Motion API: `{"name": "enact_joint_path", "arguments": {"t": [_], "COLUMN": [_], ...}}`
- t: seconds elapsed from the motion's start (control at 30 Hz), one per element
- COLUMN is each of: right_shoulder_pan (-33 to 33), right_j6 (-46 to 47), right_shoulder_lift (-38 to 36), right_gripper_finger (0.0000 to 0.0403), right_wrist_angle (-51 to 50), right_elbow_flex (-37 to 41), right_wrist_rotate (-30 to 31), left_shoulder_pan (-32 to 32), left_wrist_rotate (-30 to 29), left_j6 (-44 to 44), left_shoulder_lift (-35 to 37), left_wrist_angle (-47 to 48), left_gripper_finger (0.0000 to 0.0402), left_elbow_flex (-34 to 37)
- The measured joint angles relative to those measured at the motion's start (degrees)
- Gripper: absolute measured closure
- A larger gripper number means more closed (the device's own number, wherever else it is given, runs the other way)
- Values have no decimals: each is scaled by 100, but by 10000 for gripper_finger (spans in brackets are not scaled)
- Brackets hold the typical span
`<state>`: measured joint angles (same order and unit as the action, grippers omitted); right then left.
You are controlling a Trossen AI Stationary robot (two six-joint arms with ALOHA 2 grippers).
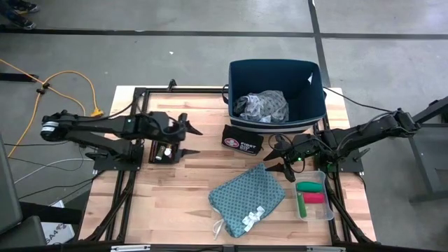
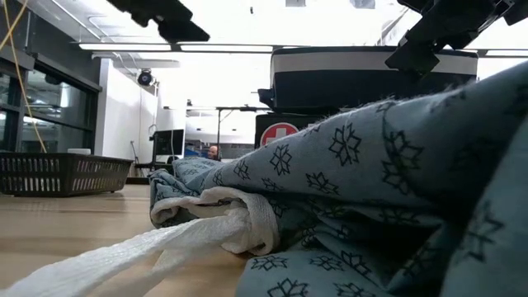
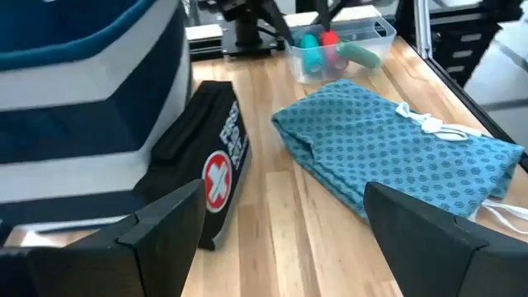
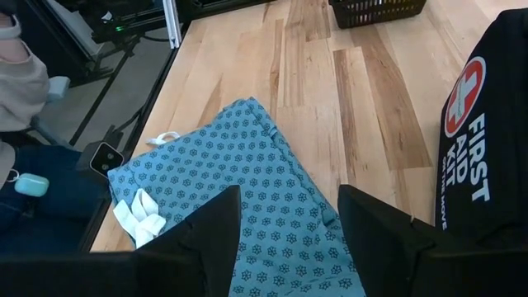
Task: Pick & place medical supplies in basket/bin
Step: Put the blue patient gown into the blue laundry organizer
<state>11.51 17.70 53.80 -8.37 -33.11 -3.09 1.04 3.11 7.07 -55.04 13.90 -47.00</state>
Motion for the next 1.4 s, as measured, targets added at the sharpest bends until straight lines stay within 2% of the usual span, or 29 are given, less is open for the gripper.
{"name": "enact_joint_path", "arguments": {"t": [0.3,0.57,0.97,1.4], "right_shoulder_pan": [-2,-2,-2,0], "right_j6": [-1,-1,-1,1], "right_shoulder_lift": [0,0,0,0], "right_gripper_finger": [211,211,211,211], "right_wrist_angle": [-1,-1,-1,-1], "right_elbow_flex": [-1,1,1,1], "right_wrist_rotate": [0,0,0,0], "left_shoulder_pan": [227,343,533,533], "left_wrist_rotate": [49,568,582,-184], "left_j6": [-1,-10,-182,-411], "left_shoulder_lift": [861,1546,2775,3631], "left_wrist_angle": [-537,-945,-1365,-1864], "left_gripper_finger": [80,80,80,80], "left_elbow_flex": [813,1423,2364,3280]}}
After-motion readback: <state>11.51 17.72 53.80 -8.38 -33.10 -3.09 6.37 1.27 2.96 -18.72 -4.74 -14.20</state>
